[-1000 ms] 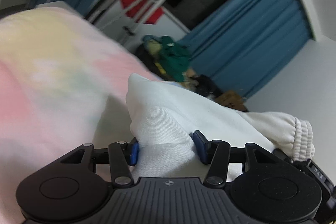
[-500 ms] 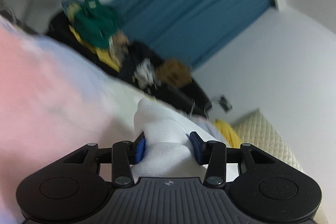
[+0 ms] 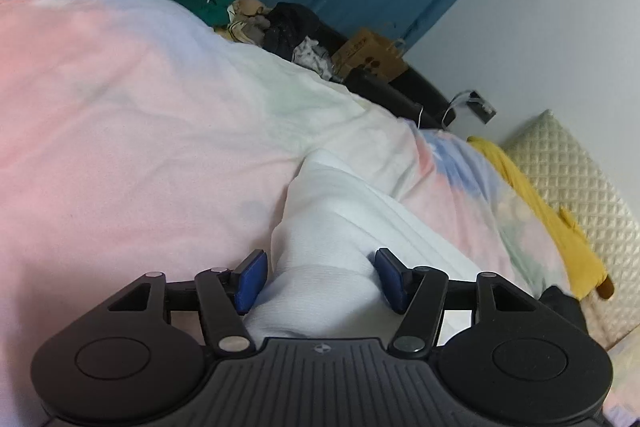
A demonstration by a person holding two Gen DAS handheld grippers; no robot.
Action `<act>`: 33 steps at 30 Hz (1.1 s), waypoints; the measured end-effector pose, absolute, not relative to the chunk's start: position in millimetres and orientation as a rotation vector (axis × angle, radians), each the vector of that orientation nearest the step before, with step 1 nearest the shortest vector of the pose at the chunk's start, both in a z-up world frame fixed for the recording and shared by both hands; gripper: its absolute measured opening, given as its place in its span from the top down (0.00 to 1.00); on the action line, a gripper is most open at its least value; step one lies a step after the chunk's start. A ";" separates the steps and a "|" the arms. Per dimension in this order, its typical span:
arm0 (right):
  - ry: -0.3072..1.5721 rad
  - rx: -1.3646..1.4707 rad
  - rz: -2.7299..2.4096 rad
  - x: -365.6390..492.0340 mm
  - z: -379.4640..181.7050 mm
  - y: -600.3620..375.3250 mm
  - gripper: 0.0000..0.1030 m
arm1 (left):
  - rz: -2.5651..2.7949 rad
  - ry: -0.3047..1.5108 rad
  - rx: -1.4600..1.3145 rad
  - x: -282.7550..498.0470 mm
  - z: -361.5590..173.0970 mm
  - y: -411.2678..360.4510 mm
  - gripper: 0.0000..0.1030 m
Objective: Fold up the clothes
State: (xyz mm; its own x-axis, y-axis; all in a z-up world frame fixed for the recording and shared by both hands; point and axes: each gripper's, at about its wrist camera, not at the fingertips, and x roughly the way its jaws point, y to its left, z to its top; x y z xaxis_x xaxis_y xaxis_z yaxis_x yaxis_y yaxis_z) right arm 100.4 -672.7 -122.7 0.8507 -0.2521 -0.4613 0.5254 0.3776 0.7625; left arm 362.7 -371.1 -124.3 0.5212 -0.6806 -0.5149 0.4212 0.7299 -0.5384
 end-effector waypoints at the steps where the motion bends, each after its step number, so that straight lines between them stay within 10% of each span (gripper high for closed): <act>1: 0.314 1.082 -0.517 102.6 -116.4 -674.4 0.34 | -0.686 0.775 -0.338 357.0 -116.5 -370.4 0.33; 18: 0.329 0.764 -0.525 -15.4 52.3 -616.2 0.34 | -0.777 0.502 -0.033 163.3 74.2 -313.0 0.05; 26: 0.283 0.511 -0.420 -69.3 129.1 -545.3 0.06 | -0.778 0.395 0.073 59.8 147.4 -267.4 0.00; 33: 0.269 0.383 -0.381 -96.7 139.1 -486.7 0.08 | -0.726 0.348 0.118 -4.7 151.1 -214.6 0.00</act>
State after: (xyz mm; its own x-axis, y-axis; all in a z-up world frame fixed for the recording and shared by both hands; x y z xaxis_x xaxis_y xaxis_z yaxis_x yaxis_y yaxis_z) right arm -96.7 -486.7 139.1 0.8947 -0.3079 -0.3236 0.4079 0.8585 0.3108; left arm -4.7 -214.6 151.1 0.6932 -0.6293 -0.3514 0.6680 0.7440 -0.0146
